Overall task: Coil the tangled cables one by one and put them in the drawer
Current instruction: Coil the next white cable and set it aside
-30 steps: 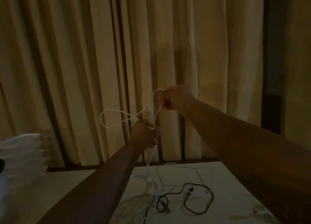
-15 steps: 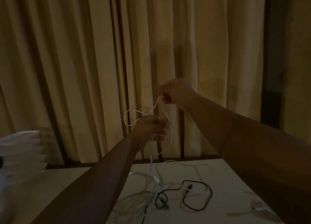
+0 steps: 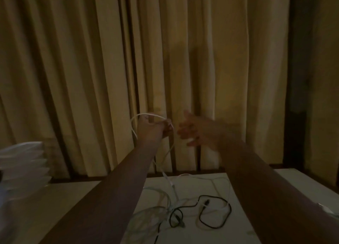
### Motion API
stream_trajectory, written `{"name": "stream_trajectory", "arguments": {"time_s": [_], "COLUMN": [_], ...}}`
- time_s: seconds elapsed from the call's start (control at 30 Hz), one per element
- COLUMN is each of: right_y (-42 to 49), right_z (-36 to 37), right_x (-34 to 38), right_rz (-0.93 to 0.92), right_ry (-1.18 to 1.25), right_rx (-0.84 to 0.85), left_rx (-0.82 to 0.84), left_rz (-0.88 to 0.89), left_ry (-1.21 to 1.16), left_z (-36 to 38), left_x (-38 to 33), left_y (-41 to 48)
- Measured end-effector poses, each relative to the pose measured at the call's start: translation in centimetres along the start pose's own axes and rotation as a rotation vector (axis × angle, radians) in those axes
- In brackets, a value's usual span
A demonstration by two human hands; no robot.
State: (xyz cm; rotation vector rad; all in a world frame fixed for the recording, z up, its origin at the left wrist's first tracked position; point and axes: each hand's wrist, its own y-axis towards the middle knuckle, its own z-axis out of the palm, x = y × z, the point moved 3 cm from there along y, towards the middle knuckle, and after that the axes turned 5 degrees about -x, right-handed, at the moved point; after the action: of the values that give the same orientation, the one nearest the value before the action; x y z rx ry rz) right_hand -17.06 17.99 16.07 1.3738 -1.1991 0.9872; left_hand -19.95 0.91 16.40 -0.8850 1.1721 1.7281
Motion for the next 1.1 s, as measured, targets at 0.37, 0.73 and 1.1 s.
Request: {"name": "stream_trajectory", "arguments": {"time_s": [0.37,0.73,1.1], "right_y": [-2.8,-2.0,-2.9], "right_z": [6.0,6.9,3.4], "right_x": [-7.5,-9.4,-7.5], "right_rz": [-0.06,-0.057,-0.098], "right_ry": [-0.138,0.039,0.269], "right_rx": [0.178,0.135,0.309], "left_rx": [-0.045,-0.204,0.205], "left_rz": [-0.417,-0.211,0.629], "left_ry": [-0.41,-0.059,0.681], "left_z": [-1.2,-4.1,-2.9], "left_x": [3.3,4.9,5.4], "left_y": [1.5,1.6,-1.9]}}
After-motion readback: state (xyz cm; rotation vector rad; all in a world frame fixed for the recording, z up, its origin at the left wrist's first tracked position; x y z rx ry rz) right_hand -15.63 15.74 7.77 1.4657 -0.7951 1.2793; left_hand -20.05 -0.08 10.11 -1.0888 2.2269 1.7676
